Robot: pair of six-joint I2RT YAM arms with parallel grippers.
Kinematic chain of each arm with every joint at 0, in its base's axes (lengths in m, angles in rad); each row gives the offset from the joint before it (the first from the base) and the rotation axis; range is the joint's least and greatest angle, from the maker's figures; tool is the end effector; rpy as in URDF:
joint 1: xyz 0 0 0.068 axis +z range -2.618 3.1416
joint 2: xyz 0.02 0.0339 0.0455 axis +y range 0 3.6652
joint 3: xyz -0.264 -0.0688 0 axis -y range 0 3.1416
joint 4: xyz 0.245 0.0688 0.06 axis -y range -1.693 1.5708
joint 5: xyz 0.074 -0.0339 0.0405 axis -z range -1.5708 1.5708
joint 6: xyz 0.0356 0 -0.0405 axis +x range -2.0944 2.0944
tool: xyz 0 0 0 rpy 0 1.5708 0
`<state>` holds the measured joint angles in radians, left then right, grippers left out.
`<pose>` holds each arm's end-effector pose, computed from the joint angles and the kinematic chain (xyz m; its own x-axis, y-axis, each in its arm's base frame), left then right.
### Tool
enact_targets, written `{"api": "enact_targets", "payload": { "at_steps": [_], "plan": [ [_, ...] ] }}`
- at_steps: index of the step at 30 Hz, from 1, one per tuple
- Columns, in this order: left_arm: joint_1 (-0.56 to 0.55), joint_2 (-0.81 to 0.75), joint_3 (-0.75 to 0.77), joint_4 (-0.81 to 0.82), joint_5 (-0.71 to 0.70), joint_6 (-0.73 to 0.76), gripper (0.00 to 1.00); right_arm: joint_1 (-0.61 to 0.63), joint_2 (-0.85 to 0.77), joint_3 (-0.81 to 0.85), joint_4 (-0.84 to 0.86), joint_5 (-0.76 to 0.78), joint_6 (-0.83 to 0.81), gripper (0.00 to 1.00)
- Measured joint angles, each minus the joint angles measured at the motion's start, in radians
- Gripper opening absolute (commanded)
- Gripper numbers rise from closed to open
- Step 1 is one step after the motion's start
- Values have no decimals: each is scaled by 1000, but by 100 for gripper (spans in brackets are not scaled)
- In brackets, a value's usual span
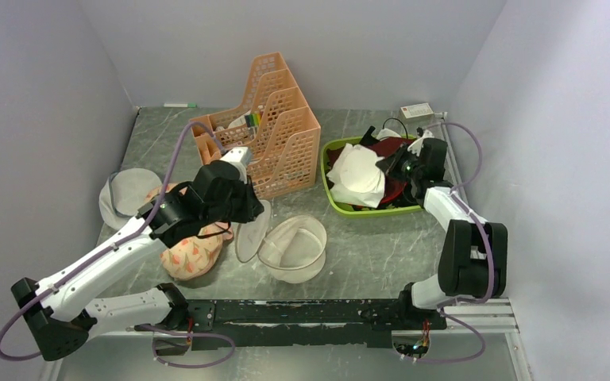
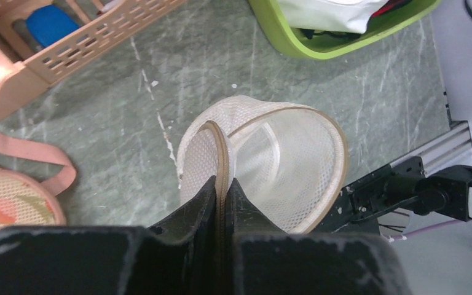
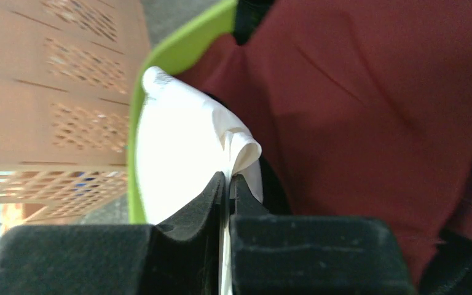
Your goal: Unzip the laundry bag and remove the bra
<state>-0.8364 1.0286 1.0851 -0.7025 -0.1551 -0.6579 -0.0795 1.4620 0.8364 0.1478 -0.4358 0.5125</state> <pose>0.1463 -0.1538 0.3477 -0.7171 -0.1073 -0.6887 0.2682 0.8696 -0.4147 0.3196 -0.0104 0.2322 -0.5474 0.4895 -0.6787 -0.0382 0.7956 0.6046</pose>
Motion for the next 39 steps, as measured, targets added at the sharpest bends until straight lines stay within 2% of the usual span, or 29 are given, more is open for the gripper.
{"api": "enact_targets", "payload": {
  "at_steps": [1,7,10,12,15,20,24,28,30,34,39],
  "plan": [
    [0,10,5,6,12,5,20,0,7,-16,-3,15,-12,1],
    [0,78,33,47,85,34,23,-3,22,-14,-64,66,-76,36],
    [-5,119,47,63,100,37,22,-3,-32,5,-117,90,-101,48],
    [-34,153,66,61,63,34,23,-4,-97,21,-150,104,-115,53],
    [-185,216,119,54,-89,11,19,-4,-239,51,-189,114,-135,53],
    [-384,350,222,21,-364,-57,21,-4,-361,69,-247,92,-135,53],
    [-472,493,279,-44,-548,-104,21,-4,-426,96,-303,69,-135,54],
    [-531,697,408,-148,-689,-152,25,-4,-489,130,-350,65,-138,54],
    [-549,803,479,-204,-740,-184,27,-4,-518,137,-362,66,-143,55],
    [-566,955,534,-262,-777,-193,42,-4,-560,138,-390,64,-148,55],
    [-573,986,479,-179,-750,-84,50,-4,-585,138,-411,58,-148,54]
  ]
}}
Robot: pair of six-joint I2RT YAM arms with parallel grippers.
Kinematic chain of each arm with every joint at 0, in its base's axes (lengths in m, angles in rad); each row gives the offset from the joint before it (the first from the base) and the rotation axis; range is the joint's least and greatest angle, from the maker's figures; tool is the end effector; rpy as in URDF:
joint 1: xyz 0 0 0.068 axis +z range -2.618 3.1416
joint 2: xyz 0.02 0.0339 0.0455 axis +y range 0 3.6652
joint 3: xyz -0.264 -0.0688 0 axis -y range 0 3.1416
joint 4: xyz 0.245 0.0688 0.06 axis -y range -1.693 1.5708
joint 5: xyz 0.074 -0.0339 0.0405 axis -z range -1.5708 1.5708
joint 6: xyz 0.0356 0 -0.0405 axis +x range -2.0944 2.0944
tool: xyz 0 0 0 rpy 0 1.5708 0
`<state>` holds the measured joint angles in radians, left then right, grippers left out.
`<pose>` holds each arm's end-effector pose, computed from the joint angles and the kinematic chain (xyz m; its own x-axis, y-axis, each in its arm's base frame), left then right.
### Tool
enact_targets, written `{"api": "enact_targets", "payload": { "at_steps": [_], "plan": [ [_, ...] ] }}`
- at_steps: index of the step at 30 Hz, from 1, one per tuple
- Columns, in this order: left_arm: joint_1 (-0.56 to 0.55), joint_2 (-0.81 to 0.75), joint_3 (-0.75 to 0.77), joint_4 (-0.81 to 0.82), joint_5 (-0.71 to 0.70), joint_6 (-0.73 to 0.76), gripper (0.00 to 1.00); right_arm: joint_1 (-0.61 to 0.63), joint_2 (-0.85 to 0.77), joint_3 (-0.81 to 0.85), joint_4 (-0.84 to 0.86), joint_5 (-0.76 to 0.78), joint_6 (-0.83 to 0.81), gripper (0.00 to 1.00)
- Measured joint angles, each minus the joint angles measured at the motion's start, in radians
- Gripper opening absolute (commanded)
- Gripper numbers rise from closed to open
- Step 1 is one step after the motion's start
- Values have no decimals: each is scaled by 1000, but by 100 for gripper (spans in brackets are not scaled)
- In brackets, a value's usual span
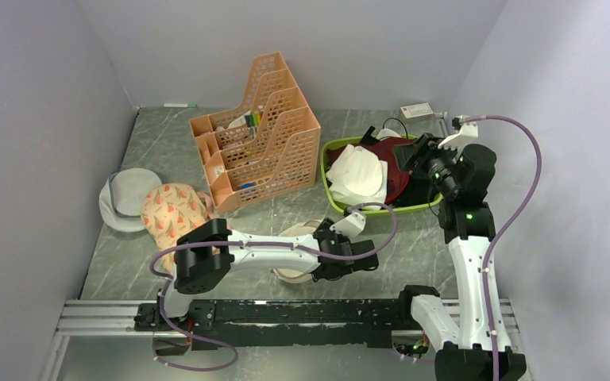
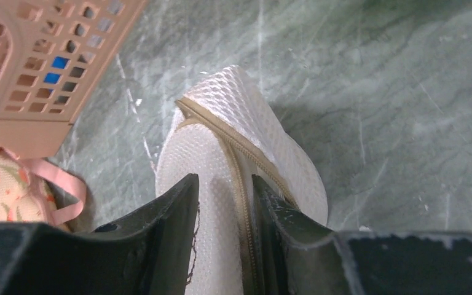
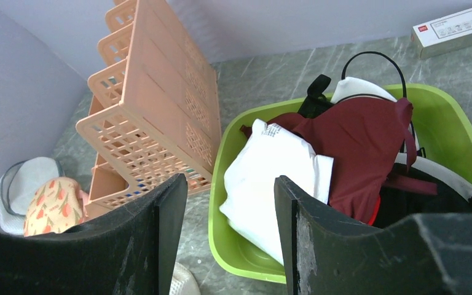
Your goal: Unzip the laundry bag and remove the bra
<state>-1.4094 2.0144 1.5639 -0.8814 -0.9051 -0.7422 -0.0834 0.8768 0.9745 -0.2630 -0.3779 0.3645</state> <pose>0.0923 -0.3930 0.2060 -0.5069 0.5155 -0.6909 0.3217 0.8567 0.4032 0.1952 -0.0031 0.3824 -0.2549 0.3538 -0.8999 -0.2081 0.8888 0.4083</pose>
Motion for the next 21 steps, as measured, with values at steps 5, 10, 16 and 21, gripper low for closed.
{"api": "enact_targets", "payload": {
  "at_steps": [5,10,16,21],
  "plan": [
    [-2,-30,-58,126,77,116,59,0,-9,32,-24,0,-2,54],
    [-2,-87,-114,238,187,217,92,0,-23,83,-54,-7,-7,54],
    [-2,-298,-240,363,373,272,92,0,-28,148,-84,-26,-19,56],
    [24,-494,-362,497,549,270,91,0,-22,181,-114,-74,-26,60]
  ]
}}
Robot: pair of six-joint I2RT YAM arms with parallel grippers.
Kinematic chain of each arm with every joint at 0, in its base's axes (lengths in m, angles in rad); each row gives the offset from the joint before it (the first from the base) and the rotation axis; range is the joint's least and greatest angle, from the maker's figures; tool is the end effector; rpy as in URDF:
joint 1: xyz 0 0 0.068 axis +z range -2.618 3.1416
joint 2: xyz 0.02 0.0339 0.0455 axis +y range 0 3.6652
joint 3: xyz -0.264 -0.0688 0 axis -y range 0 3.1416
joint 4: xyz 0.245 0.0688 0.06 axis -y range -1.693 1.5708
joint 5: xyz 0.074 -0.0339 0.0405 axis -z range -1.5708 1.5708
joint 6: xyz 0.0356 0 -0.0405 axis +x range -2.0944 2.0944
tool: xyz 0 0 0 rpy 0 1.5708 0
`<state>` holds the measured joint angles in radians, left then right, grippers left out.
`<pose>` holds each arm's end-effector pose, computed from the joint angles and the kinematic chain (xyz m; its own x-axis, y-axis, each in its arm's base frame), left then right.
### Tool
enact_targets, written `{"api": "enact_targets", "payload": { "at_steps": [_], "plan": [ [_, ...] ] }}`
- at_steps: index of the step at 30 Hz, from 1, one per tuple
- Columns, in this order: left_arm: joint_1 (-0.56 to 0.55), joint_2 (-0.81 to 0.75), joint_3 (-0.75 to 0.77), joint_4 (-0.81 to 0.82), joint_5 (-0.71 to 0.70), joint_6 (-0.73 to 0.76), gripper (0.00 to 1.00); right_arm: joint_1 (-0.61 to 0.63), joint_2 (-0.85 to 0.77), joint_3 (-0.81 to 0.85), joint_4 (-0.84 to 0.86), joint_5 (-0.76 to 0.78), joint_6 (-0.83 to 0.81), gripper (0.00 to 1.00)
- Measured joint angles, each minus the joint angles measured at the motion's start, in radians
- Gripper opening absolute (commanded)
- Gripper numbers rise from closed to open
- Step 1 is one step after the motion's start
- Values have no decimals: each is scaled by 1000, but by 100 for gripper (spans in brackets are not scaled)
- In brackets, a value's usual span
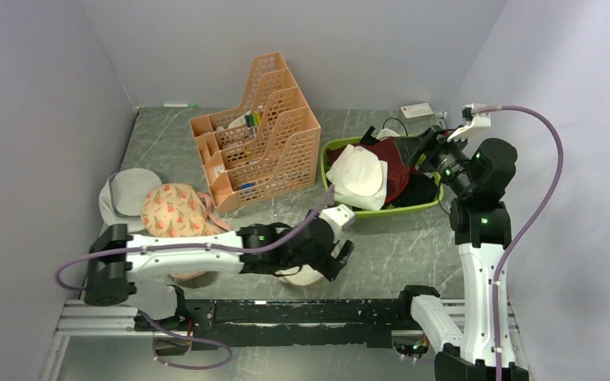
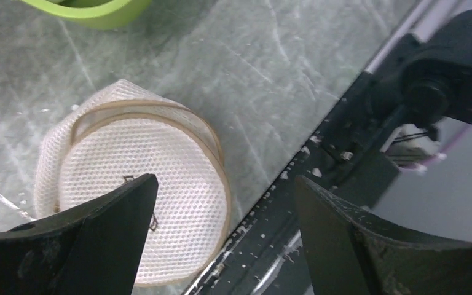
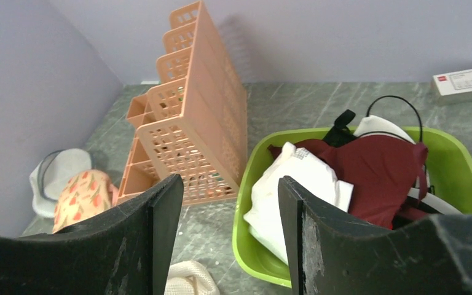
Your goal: Unzip the laundry bag and remove the bra
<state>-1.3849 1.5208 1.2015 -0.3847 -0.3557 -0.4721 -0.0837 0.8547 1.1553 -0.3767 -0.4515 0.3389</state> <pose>0.0750 -0.3320 0.2877 -0.5032 0.3691 -0.7814 0.7224 0.6759 -0.1459 0.1694 0.0014 0.4344 -0.1906 0.3162 -0.9294 -0.3127 0.8778 0.3628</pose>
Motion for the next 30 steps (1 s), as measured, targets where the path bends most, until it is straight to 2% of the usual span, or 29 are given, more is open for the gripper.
{"api": "enact_targets", "payload": {
  "at_steps": [3,8,11,17,21,23,24,27,30],
  "plan": [
    [57,-108,-125,104,136,-29,82,0,23,27,-16,-52,-4,68],
    [275,-201,-399,376,405,-157,81,0,62,44,-43,-175,-10,75],
    [376,-169,-535,543,539,-248,84,0,70,45,-51,-246,-5,77],
    [421,6,-613,754,679,-337,88,47,71,37,-25,-342,40,79],
    [455,66,-622,808,699,-347,90,180,78,36,-32,-292,48,80],
    [469,72,-622,821,713,-348,92,291,92,41,-44,-228,48,80],
    [474,68,-622,822,718,-346,98,363,110,52,-60,-182,45,81],
    [480,10,-621,788,726,-335,99,513,164,85,-92,-69,37,83],
    [512,-137,-621,763,752,-330,99,560,186,95,-116,20,27,86]
  ]
}}
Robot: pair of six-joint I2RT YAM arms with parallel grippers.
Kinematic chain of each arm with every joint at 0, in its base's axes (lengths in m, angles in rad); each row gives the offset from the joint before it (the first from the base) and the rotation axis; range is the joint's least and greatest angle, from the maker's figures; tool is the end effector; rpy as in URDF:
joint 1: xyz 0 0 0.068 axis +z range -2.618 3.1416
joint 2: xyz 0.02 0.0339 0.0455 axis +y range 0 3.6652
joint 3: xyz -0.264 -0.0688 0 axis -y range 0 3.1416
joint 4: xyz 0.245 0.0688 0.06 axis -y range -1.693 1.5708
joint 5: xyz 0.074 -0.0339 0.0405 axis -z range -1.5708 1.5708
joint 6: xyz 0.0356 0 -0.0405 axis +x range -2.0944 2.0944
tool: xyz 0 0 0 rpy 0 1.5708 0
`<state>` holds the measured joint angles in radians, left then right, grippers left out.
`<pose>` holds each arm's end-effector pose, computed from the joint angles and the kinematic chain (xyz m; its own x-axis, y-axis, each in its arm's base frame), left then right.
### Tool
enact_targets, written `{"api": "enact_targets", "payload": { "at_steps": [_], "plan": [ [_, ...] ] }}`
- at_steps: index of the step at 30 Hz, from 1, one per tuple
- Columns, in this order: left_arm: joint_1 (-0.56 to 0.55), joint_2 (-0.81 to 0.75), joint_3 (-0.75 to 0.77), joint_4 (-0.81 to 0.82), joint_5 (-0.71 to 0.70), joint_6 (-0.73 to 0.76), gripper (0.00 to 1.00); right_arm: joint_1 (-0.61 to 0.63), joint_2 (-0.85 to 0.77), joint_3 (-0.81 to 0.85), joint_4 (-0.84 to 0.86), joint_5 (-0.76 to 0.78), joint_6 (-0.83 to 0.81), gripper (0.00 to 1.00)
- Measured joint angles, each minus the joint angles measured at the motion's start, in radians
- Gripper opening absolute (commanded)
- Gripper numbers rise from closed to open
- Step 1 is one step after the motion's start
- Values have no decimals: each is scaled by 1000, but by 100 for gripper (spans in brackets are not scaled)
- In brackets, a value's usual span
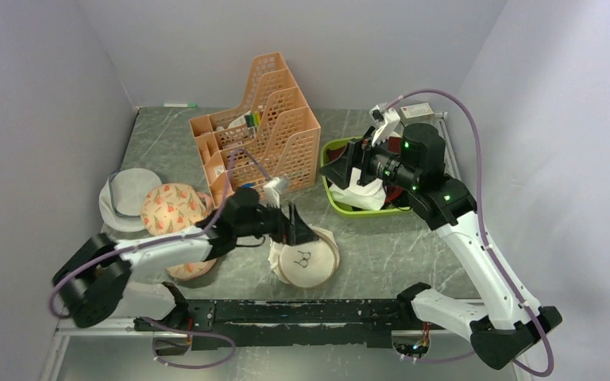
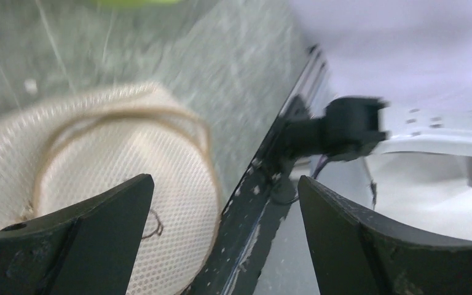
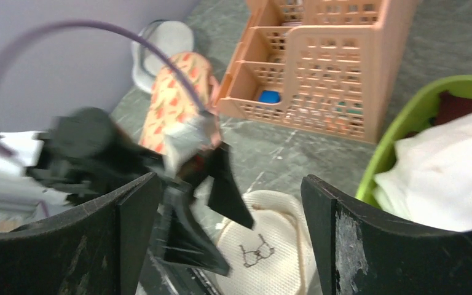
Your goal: Unzip the laundry bag and remove the bra
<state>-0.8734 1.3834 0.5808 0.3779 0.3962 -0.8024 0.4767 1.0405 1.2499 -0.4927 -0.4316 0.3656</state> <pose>0.1703 -0.2246 0.1943 -0.8547 -0.0127 -0.5189 0.4581 0.4515 -0.7657 0.1849 0.1122 0.4211 -0.5085 0.1028 -0.8549 -0.6337 0.6274 0.4525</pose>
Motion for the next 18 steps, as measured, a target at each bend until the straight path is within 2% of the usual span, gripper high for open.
{"api": "enact_targets", "payload": {
  "at_steps": [3,7,11,13,15,17,18],
  "plan": [
    [69,-142,14,-19,39,15,99,3,11,22,-29,87,-21,88],
    [220,-296,96,-162,70,84,99,3,34,64,-63,235,-60,91],
    [480,-401,220,-364,71,180,99,3,31,65,-111,420,-104,93],
    [663,-433,299,-471,46,235,99,3,25,65,-135,507,-124,93],
    [791,-444,381,-561,-15,287,99,3,8,65,-161,604,-149,94],
    [842,-445,477,-638,-103,338,99,3,-20,65,-179,688,-172,95],
    [843,-449,516,-660,-137,362,99,3,-40,65,-181,731,-186,99]
  ]
}}
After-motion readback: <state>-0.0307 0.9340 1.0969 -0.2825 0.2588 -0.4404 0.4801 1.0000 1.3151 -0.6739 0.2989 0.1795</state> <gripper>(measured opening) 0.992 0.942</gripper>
